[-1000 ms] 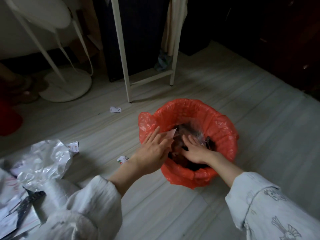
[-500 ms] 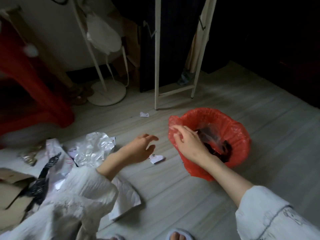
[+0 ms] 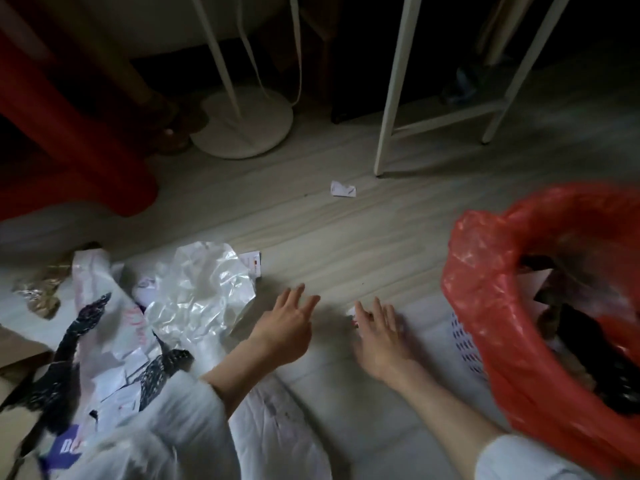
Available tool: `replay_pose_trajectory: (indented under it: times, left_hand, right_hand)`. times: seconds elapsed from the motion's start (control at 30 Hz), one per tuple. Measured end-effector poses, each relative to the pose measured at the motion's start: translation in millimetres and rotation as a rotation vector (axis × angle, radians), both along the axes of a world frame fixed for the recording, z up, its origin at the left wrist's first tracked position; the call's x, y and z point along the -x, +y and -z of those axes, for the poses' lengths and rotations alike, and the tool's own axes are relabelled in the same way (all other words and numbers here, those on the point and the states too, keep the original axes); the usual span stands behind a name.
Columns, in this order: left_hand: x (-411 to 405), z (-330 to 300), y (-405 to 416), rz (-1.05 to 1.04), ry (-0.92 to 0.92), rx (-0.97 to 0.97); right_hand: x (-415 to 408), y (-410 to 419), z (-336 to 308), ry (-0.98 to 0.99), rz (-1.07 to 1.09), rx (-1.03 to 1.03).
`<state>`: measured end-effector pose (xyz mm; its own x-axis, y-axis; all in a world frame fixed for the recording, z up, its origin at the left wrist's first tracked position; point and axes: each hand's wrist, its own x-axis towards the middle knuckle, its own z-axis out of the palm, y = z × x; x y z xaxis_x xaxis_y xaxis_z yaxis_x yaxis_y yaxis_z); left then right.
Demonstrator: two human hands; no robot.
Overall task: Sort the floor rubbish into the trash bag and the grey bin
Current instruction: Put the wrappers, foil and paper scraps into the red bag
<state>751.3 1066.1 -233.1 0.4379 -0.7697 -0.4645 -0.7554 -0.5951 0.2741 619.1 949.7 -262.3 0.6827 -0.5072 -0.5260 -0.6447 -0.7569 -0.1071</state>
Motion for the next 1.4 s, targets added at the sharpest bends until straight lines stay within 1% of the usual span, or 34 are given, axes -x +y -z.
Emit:
replay_pose_trajectory:
  times: [0.03, 0.1, 0.2, 0.27, 0.37, 0.43, 0.53, 0.6, 0.67, 0.73, 0.83, 0.93, 1.03, 1.1, 1.17, 1.23, 1.33, 1.4]
  left_hand:
    - [-6.6, 8.9, -5.5, 0.004, -0.002, -0.003]
    - [-20.3, 30.9, -20.0, 0.015, -0.009, -0.027]
    - [-41.4, 46.9, -46.5, 0.000, -0.059, -0.022]
    - [-55.7, 52.6, -71.4, -0.016, -0.094, 0.018]
    - [-79.4, 56.7, -111.1, 0.045, -0.154, 0.022]
    - [-96.0, 61.3, -139.0, 0.083, -0.192, 0.040]
    - [-115.5, 66.8, -175.5, 0.064, -0.193, 0.101]
    - [-123.4, 72.0, -187.7, 0.059, -0.191, 0.122]
    - [-127.6, 76.4, -191.8, 0.080, -0.185, 0.101]
    - [-125.7, 80.3, -189.9, 0.094, -0.220, 0.102]
    - [-113.4, 84.4, -172.8, 0.105, -0.346, 0.189]
    - [-95.6, 87.6, -139.4, 0.068, -0.421, 0.218]
    - [-66.9, 85.2, -100.9, 0.011, -0.367, 0.261]
    - [-44.3, 85.1, -79.5, -0.014, -0.344, 0.254]
    - [-21.8, 87.4, -60.0, 0.014, -0.411, 0.196]
    - [-2.2, 88.8, -45.7, 0.063, -0.430, 0.174]
    - [30.7, 77.9, -23.0, 0.060, -0.342, 0.194]
    - [52.9, 72.3, -8.4, 0.058, -0.316, 0.159]
  right_hand:
    - [0.4, 5.7, 14.0, -0.048, -0.001, 0.067]
    - [-1.2, 13.7, 44.7, -0.148, 0.021, 0.094]
    - [-20.9, -6.5, 54.9, -0.191, 0.015, 0.155]
    - [-38.6, -36.2, 56.9, -0.249, 0.076, 0.219]
    - [-54.8, -63.3, 68.8, -0.244, 0.171, 0.183]
    - [-58.4, -64.8, 78.1, -0.298, 0.178, 0.261]
    - [-57.4, -69.4, 86.8, -0.361, 0.136, 0.394]
    - [-57.2, -72.4, 89.9, -0.362, 0.106, 0.431]
    - [-59.7, -71.6, 91.2, -0.364, 0.112, 0.455]
    - [-61.7, -69.1, 92.1, -0.369, 0.114, 0.466]
    - [-61.2, -71.7, 91.6, -0.384, 0.123, 0.472]
    - [-66.5, -71.3, 84.8, -0.369, 0.159, 0.411]
    - [-66.3, -70.2, 78.8, -0.416, 0.147, 0.338]
    - [-59.8, -68.0, 75.1, -0.437, 0.122, 0.383]
    - [-46.8, -57.7, 68.6, -0.415, 0.095, 0.431]
    - [-30.9, -41.4, 64.9, -0.417, 0.098, 0.376]
    - [7.3, -13.5, 60.7, -0.483, 0.047, 0.288]
    - [36.0, 3.4, 53.9, -0.429, 0.017, 0.270]
